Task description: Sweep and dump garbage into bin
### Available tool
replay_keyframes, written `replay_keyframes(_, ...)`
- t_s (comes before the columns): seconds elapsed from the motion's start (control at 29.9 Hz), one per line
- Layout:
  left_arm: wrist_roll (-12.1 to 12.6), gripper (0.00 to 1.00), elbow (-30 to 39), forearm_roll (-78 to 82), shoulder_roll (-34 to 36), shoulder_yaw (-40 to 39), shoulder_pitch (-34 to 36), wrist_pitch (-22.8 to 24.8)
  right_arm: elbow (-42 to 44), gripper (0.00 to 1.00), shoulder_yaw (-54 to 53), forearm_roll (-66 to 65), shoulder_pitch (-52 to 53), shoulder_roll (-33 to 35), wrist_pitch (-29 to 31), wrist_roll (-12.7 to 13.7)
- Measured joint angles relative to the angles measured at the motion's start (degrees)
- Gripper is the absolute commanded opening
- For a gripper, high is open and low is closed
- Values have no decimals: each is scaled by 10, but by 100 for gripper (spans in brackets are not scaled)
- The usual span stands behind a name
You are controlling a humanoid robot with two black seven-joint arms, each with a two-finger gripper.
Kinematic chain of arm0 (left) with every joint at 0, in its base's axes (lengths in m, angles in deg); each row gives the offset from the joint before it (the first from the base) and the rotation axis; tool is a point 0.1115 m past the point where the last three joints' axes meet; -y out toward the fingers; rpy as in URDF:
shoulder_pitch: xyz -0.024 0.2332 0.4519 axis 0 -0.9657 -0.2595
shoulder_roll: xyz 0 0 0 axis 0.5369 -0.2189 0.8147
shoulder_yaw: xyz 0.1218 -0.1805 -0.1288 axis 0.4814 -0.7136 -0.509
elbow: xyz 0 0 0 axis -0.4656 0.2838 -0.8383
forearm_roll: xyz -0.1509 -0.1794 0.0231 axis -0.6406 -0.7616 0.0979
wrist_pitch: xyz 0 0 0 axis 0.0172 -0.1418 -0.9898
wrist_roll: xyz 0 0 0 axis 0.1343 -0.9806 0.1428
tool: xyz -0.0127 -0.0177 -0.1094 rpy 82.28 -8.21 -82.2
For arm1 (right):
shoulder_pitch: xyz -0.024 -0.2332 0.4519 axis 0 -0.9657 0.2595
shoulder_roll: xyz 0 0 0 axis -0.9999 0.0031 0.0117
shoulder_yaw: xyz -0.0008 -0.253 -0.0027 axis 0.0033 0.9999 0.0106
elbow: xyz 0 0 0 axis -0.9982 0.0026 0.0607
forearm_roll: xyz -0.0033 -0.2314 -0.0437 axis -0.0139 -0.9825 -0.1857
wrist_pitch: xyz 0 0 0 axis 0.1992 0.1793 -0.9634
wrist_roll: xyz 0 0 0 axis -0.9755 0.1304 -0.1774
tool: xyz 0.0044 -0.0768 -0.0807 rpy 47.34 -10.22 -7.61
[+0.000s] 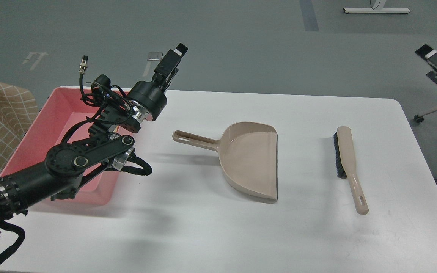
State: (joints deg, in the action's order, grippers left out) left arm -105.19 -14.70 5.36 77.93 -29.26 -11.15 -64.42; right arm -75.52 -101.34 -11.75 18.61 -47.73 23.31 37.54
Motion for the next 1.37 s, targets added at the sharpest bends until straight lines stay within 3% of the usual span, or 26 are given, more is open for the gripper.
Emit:
replay_keyframes(0.23,-5,98,41,-2,-26,-72,3,45,-14,95,-14,104,41,-54,0,1)
replay_keyframes(0.57,-7,98,54,-52,-62,-199,-4,214,-33,95,-22,199,83,-144,0,1)
replay_keyframes(0.74,-11,98,54,-86,-62,-247,-9,268,-33,95,-22,203,100,-196,0,3)
replay_keyframes(0.97,-42,98,48,-91,-64,-265,-18,291,-32,95,-14,224,124,-249,-27,7)
replay_keyframes(1.14,-39,98,45,-106,-64,-277,-18,306,-31,96,13,233,127,-265,-75,14)
replay_keyframes(1.27,-30,98,34,-126,-64,-287,-12,321,-29,100,42,234,127,-266,-103,52)
replay_keyframes(1.37,-29,98,32,-141,-62,-304,-12,323,-31,100,49,234,130,-266,-117,59)
